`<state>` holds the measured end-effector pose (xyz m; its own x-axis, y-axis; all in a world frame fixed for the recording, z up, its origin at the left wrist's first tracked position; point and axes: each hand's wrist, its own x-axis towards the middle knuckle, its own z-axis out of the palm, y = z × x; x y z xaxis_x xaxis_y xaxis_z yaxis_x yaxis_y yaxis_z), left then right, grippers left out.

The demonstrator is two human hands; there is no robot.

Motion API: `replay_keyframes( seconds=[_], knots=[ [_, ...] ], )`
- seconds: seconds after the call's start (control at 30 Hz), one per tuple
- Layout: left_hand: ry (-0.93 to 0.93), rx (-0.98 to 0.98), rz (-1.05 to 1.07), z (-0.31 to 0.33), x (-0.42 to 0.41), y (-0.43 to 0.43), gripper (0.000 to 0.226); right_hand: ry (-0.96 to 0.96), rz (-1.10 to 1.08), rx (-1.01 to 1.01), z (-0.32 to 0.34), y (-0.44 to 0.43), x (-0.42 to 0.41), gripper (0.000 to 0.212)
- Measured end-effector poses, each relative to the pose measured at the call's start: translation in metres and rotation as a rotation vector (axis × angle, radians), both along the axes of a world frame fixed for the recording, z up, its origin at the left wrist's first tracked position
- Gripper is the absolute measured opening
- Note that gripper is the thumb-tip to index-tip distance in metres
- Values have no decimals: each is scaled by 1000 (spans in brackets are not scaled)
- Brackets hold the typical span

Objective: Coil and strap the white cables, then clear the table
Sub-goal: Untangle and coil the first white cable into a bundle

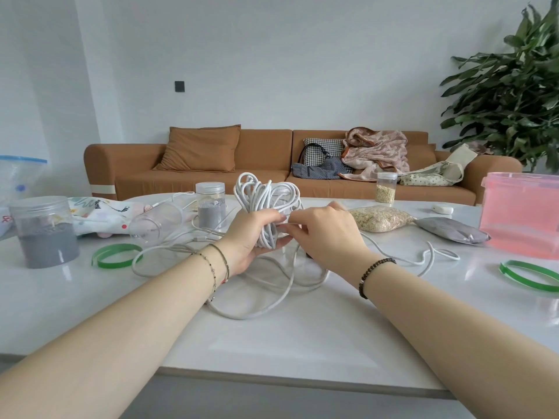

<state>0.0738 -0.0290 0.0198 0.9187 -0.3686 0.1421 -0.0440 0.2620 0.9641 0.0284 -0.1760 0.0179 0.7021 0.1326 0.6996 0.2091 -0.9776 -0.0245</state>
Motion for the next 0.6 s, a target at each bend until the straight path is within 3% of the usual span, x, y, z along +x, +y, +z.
replay_keyframes(
  seconds=[0.07, 0.2, 0.4, 0.6],
  knots=[
    [18, -5, 39, 0, 0, 0, 7, 51, -109, 109, 1, -1, 2, 47],
    [37, -25, 106, 0, 0, 0, 7, 52, -138, 361, 1, -5, 4, 49],
    [126, -208, 86, 6, -3, 2, 9, -35, 53, 582, 0, -8, 10, 35],
    [128, -284, 27, 7, -4, 5, 9, -173, 256, 990, 6, -3, 7, 7]
  ],
)
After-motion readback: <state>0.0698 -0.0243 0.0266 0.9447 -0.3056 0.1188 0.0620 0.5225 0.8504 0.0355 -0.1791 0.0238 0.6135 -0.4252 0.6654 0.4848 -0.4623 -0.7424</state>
